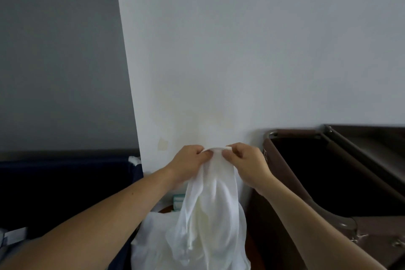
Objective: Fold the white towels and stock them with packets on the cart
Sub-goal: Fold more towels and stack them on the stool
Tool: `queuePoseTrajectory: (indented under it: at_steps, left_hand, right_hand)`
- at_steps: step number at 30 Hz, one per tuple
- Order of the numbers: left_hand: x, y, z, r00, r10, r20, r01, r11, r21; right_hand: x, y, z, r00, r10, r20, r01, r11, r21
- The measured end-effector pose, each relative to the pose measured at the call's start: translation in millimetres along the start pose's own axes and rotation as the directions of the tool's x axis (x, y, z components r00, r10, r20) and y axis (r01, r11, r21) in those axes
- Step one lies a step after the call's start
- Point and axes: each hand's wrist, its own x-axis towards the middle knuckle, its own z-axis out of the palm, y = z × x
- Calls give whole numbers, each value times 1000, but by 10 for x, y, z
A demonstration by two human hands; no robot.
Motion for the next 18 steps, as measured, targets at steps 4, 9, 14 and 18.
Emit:
queuePoseTrajectory:
  at_steps: [4,9,14,18]
  left_hand:
    - [-3,-52,-106,988,151,30,-153,942,298]
    - [-50,-393,-197,976,188,-109,-131,908,397]
    - [-148,-799,-336,967,-27,-255,77,980,186]
    - [-221,-540,-364,971,-82,-223,86,996,10]
  right_hand:
    - [93,-108,-77,989,26,-143,-11,994,104]
    - [306,-709,-414,922,-21,-387,142,947,288]
    - [466,-936,-786,824,-56,-563,250,929,273]
    - [488,-768,-663,931,-28,-364,80,988,129]
